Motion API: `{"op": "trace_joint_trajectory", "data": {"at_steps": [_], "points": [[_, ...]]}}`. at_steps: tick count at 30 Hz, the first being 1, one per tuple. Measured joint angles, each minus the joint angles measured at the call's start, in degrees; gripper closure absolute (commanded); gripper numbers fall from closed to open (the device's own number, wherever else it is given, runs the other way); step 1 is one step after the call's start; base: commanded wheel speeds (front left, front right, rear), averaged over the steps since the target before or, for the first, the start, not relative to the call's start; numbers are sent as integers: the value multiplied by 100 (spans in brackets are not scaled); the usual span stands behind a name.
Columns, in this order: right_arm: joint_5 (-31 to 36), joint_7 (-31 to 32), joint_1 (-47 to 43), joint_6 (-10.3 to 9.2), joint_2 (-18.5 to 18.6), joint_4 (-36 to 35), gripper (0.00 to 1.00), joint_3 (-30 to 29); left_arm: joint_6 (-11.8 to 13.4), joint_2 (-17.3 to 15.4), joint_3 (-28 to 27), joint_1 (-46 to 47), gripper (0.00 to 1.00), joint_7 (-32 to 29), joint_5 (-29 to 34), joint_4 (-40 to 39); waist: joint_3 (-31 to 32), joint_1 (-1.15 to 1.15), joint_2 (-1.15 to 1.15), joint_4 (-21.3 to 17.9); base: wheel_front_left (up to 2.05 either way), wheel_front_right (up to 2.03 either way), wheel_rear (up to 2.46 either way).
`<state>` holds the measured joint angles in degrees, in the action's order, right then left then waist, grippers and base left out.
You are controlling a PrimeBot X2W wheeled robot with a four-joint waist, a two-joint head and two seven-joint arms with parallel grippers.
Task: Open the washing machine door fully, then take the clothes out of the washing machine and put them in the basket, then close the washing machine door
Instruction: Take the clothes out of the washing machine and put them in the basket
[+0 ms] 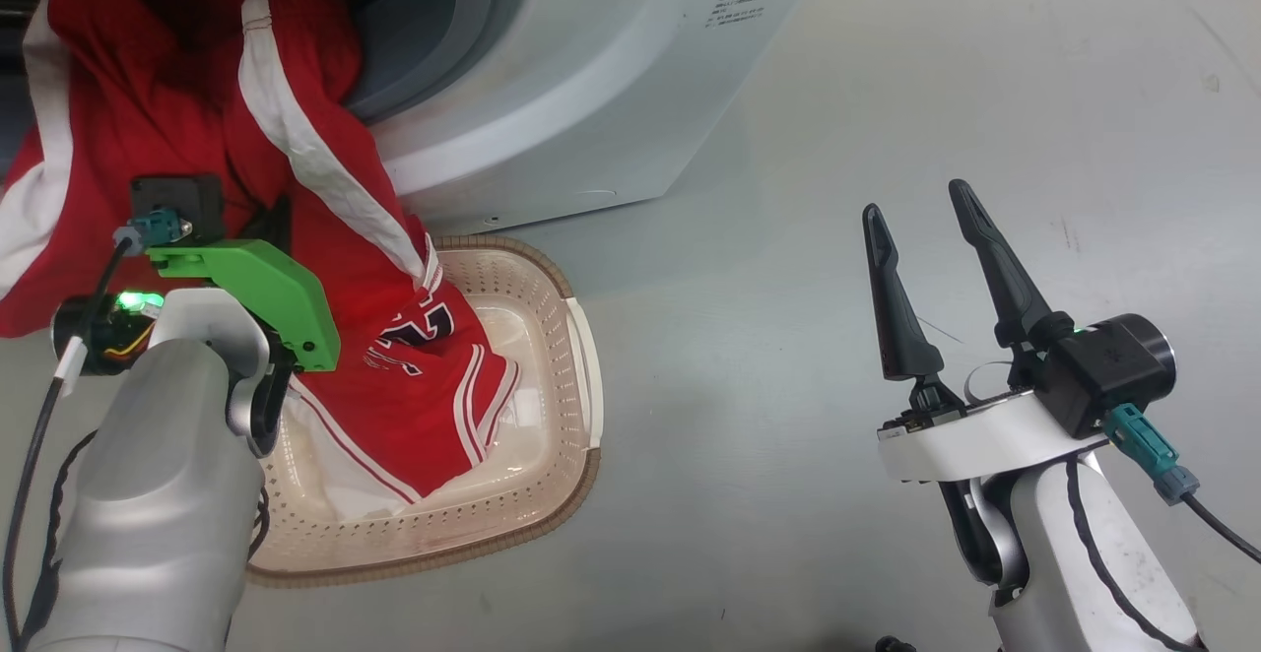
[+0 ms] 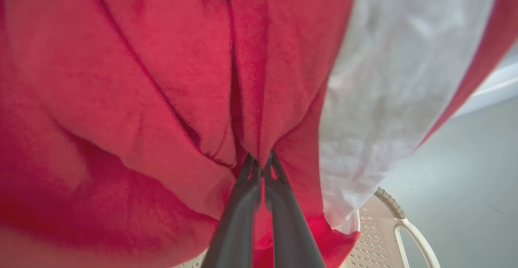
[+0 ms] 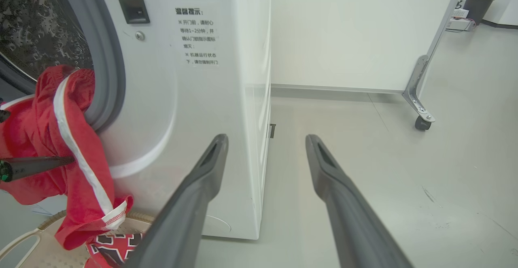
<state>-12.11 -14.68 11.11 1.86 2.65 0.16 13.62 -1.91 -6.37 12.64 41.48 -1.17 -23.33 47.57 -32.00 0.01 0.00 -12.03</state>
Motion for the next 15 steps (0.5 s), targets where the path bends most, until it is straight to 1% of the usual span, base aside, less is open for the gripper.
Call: {"op": "trace_joint_trajectory", "data": {"at_steps": [6, 8, 15], "points": [[-7, 0, 21, -8, 1, 51, 0, 0, -145, 45, 88, -7, 100, 272, -1, 223, 43, 0, 0, 46, 0, 0, 0], [-5, 0, 20, -52, 0, 59, 0, -21, -179, 77, 144, -13, 100, 396, 1, 288, 62, 0, 0, 72, 0, 0, 0], [-7, 0, 19, -57, 2, 80, 0, -47, -243, 153, 269, -169, 100, 984, 122, 319, 153, 0, 0, 201, 0, 0, 0]]}}
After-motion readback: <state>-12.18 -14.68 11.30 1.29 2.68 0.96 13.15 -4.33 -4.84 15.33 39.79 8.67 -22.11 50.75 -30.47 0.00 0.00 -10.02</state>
